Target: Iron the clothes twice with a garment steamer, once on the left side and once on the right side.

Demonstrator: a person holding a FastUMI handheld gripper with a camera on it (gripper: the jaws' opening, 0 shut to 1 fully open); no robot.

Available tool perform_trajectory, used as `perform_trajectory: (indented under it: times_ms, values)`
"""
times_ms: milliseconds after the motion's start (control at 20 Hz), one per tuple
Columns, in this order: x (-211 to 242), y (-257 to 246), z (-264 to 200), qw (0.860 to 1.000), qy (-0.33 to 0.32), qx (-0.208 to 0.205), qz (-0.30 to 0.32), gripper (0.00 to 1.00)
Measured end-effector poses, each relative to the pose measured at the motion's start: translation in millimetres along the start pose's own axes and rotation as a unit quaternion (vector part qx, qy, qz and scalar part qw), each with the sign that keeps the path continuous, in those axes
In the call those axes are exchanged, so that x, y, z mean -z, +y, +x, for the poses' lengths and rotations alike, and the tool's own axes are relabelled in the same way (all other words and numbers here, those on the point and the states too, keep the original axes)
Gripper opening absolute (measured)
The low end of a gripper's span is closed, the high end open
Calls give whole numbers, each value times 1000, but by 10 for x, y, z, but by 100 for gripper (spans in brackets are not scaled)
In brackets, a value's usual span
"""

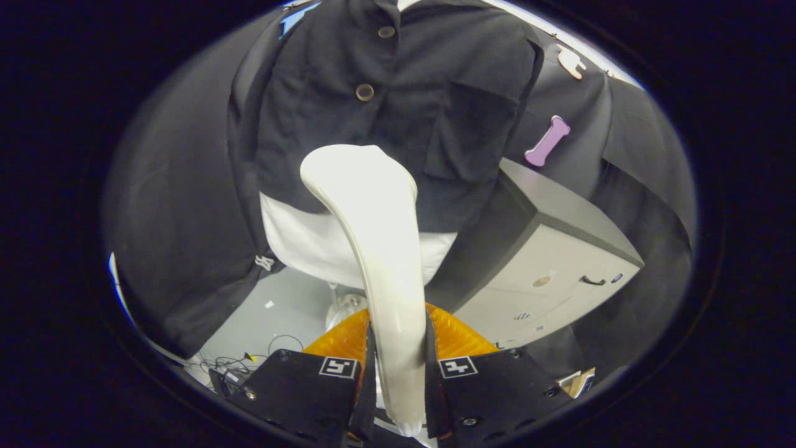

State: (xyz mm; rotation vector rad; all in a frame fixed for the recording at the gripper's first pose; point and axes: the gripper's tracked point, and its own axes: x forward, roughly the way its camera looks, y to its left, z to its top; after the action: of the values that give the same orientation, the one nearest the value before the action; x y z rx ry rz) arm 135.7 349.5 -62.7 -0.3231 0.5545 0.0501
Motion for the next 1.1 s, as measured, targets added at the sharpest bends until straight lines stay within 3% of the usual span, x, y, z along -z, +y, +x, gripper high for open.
perform_trajectory:
  times_ms: [550, 1100]
  values:
    - [-1330, 491, -794, 989, -126, -73, 18, 34]
    - [-3051, 875, -1291, 956, -287, -51, 25, 34]
